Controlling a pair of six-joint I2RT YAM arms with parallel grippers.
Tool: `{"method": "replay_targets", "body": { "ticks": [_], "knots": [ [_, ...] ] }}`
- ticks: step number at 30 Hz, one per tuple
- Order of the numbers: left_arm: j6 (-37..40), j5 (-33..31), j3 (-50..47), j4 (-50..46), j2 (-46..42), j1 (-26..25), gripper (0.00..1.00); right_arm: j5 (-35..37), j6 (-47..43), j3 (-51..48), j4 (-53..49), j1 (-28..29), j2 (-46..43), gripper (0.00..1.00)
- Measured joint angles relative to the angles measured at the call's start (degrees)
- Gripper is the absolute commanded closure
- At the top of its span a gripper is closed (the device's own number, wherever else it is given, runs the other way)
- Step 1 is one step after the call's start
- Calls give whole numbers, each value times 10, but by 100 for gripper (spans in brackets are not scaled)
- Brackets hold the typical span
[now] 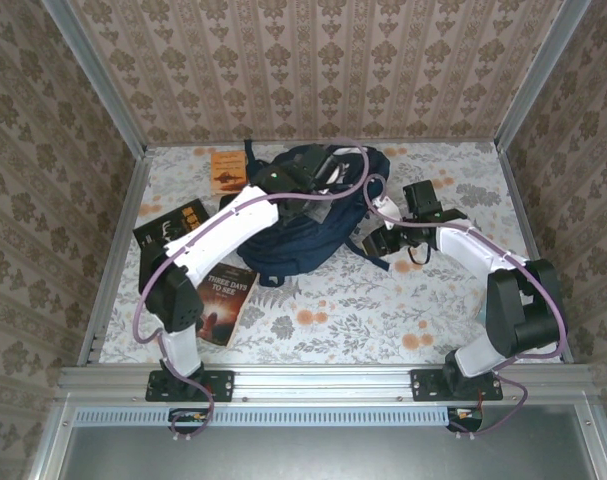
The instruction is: Pack books, pencil case, and school supplies into a backpack
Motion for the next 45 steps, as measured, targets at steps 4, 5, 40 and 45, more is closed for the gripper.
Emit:
{"method": "replay_targets", "body": {
  "ticks": [4,5,40,45],
  "knots": [
    [-2,25,-10,10,-13,15,100,-18,-12,0,18,7,0,47],
    [-2,29,-12,11,-15,17,100,-24,-13,0,24,8,0,47],
    [-50,114,-23,48,16,33,100,5,86,-105,147,119,-94,98],
    [-73,153,-23,61,45,32,92,47,141,-129,161,142,-96,100]
  ]
}}
